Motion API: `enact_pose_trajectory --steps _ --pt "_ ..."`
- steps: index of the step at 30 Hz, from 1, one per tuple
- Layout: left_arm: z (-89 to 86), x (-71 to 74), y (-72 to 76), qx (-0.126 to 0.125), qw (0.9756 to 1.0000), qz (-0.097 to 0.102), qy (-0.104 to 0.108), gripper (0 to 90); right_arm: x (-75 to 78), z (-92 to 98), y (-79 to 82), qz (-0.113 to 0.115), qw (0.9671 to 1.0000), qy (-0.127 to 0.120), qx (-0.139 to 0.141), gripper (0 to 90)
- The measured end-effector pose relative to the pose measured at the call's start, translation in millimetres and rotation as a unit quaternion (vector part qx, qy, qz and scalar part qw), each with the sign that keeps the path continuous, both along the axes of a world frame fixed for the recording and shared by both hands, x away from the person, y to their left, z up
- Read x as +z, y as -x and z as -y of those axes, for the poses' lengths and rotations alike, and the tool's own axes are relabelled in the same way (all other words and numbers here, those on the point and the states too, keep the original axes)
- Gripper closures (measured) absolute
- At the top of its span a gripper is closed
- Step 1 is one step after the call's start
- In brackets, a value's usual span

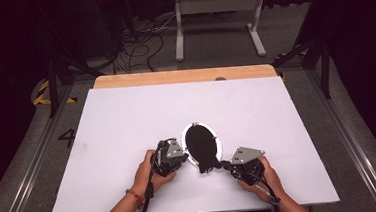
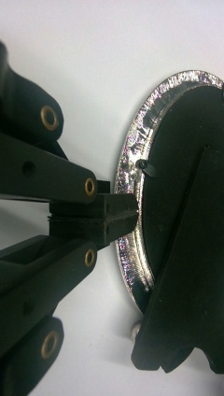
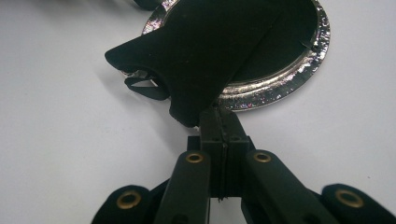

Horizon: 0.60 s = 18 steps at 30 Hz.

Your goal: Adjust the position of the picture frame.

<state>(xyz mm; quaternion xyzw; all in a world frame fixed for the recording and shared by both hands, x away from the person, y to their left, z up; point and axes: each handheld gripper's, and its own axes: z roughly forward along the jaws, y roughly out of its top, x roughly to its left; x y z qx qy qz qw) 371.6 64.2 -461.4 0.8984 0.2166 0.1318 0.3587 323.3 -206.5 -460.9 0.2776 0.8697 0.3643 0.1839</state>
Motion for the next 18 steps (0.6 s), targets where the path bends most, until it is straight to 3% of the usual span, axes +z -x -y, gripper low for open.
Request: enact_pose_trajectory --steps 18 --pt "1.2 -1.1 -9.8 0.016 0.9999 0.005 0.005 89.7 -0.6 -7.3 2.6 0.002 1.0 -0.001 -0.001 90.0"
